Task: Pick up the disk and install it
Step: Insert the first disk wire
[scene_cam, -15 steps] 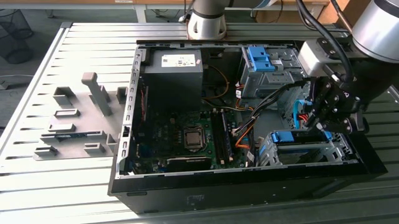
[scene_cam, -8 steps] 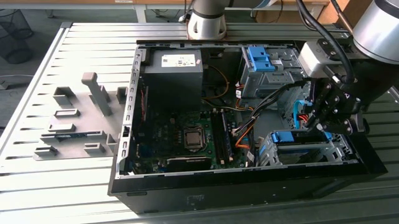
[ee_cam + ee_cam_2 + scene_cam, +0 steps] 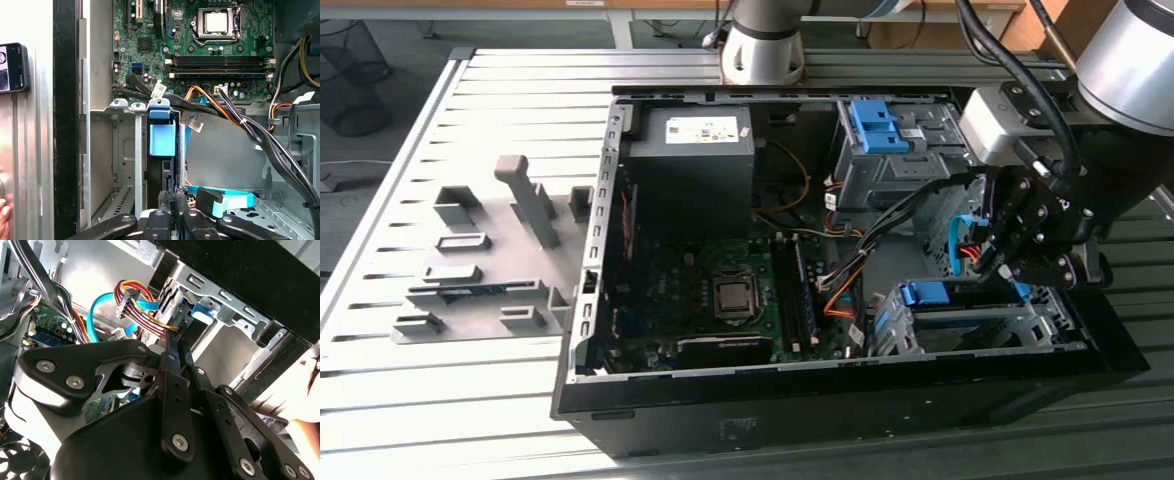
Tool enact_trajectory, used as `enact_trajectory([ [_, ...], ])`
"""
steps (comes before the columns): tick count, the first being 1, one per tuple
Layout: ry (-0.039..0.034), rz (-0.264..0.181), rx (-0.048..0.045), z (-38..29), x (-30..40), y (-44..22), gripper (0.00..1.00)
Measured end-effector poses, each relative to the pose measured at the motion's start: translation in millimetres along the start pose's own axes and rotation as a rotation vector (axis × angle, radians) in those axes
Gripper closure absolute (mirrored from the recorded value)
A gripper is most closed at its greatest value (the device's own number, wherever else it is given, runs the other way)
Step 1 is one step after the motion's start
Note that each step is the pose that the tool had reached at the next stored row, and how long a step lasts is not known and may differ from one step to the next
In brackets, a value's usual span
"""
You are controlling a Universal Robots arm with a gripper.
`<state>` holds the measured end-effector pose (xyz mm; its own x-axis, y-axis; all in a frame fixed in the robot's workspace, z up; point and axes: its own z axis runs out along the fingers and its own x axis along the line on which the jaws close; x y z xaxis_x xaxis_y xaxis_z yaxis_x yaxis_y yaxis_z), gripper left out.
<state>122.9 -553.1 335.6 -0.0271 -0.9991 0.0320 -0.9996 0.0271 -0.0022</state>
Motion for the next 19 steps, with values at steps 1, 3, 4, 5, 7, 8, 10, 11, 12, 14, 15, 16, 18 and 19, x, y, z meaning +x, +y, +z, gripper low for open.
enact_trajectory([
  [1,-0.0001,0.0,0.0,0.1,0.1,0.0,0.84],
  [3,-0.0009,0.0,0.0,0.4,0.6,0.0,0.84],
  [4,-0.0014,0.0,0.0,0.7,0.8,0.0,0.84],
  [5,-0.0016,0.0,0.0,0.9,0.9,0.0,0.84],
  [7,-0.0027,0.0,-0.0001,1.3,0.9,0.0,0.84],
  [8,-0.0037,0.0,-0.0001,1.5,1.0,0.0,0.84],
  [10,-0.0055,0.0,-0.0001,1.8,1.0,0.0,0.84],
  [11,-0.0061,0.0,-0.0002,2.0,1.0,0.0,0.84],
  [12,-0.0069,0.0,-0.0002,2.3,1.0,0.0,0.84],
  [14,-0.0084,0.0,-0.0002,2.7,1.0,0.0,0.84],
  [15,-0.0092,0.0,-0.0002,3.0,1.0,0.0,0.84],
  [16,-0.0099,0.0,-0.0002,3.3,1.1,0.0,0.84],
  [18,-0.0116,0.0,-0.0003,4.1,1.2,0.0,0.84],
  [19,-0.0117,0.0,-0.0003,4.3,1.3,0.0,0.84],
])
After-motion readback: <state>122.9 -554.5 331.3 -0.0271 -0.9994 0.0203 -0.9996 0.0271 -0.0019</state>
